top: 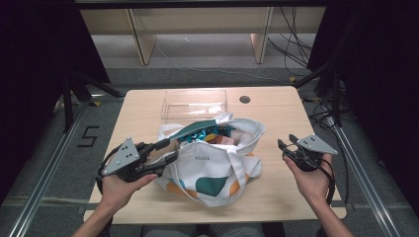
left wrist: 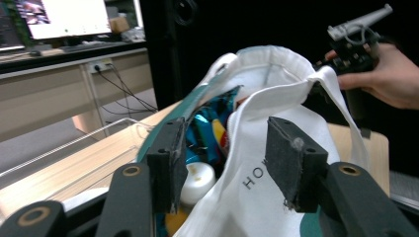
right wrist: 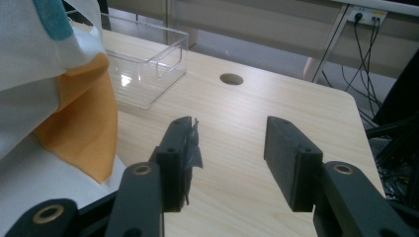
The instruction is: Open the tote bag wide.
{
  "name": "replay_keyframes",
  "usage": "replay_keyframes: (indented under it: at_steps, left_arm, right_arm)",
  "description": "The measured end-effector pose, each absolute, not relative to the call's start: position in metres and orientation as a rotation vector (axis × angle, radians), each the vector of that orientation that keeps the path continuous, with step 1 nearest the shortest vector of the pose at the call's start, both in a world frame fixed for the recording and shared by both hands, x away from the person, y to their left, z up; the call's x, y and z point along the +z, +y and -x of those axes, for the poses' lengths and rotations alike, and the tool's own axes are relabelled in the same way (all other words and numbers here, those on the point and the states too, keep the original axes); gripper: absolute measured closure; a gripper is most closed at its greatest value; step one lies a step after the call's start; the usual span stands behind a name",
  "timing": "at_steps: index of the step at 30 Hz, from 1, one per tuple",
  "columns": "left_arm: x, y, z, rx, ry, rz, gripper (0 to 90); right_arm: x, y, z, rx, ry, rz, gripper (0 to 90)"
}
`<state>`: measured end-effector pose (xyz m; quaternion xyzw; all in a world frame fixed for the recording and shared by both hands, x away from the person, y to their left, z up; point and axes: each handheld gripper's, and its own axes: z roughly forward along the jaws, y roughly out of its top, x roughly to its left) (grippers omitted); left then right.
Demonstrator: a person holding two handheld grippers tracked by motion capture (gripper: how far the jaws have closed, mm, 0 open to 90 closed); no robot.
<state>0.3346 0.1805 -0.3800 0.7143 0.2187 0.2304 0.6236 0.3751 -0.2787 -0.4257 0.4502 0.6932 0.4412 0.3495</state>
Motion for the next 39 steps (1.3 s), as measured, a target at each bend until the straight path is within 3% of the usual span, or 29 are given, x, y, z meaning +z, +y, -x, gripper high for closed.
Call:
replay_keyframes:
  at_steps: [9,16,17,21,30,39]
  left_arm:
    - [-0.377,0.153,-0.353,0.498,0.417,-1.776,54.1]
    - [-0.375,0.142,-0.365,0.511,0.356,-1.83,67.5]
    - [-0.374,0.141,-0.366,0.515,0.348,-1.835,75.4]
    - [-0.364,0.136,-0.364,0.549,0.293,-1.873,86.8]
    - [-0.342,0.135,-0.351,0.502,0.233,-1.947,88.2]
    - [-0.352,0.123,-0.343,0.328,0.202,-2.043,88.3]
  right_arm:
    - [-0.426,-0.28,-0.377,1.155,1.815,-1.176,54.3]
    - [-0.427,-0.277,-0.375,1.163,1.815,-1.223,54.3]
    - [-0.427,-0.278,-0.375,1.155,1.832,-1.213,54.3]
    - [-0.429,-0.277,-0.377,1.165,1.812,-1.211,54.3]
    - [-0.429,-0.278,-0.378,1.158,1.831,-1.203,54.1]
    - [-0.43,-0.278,-0.378,1.148,1.83,-1.211,53.7]
